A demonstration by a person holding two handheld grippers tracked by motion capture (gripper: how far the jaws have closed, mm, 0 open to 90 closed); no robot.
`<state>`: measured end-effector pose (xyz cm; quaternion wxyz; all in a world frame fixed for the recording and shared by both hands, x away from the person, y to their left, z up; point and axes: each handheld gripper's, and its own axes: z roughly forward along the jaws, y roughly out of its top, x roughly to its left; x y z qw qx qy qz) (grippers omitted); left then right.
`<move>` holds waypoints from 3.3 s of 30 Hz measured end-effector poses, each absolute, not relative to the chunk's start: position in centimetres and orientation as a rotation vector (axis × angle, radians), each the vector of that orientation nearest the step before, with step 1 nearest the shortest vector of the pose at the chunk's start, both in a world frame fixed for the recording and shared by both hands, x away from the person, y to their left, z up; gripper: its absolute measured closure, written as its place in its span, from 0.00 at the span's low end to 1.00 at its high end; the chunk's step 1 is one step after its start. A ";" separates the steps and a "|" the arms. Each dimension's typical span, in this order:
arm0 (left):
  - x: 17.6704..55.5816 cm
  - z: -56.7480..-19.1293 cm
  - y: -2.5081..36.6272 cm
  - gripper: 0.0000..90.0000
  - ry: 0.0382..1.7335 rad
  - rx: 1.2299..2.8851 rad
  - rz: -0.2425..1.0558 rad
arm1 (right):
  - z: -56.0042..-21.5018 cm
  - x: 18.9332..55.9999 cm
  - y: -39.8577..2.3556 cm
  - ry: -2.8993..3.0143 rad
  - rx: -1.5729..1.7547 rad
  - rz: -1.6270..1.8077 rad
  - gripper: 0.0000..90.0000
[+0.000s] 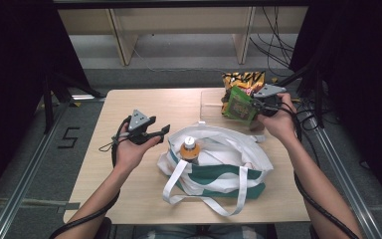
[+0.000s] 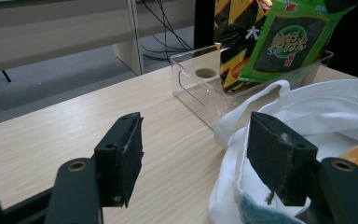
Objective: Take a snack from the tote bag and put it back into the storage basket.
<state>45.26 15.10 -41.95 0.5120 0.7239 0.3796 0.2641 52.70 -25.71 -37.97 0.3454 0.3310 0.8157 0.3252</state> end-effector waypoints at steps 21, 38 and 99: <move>45.3 -41.9 15.3 0.39 0.917 1.733 0.638 | -39.2 52.4 -26.0 2.129 0.914 0.828 0.82; 45.1 -41.6 15.4 0.40 0.913 1.698 0.649 | -36.4 49.3 -26.2 2.011 0.988 1.046 0.59; 44.5 -40.7 14.3 0.40 0.867 1.683 0.631 | -37.2 40.5 -17.7 2.259 0.771 1.489 0.49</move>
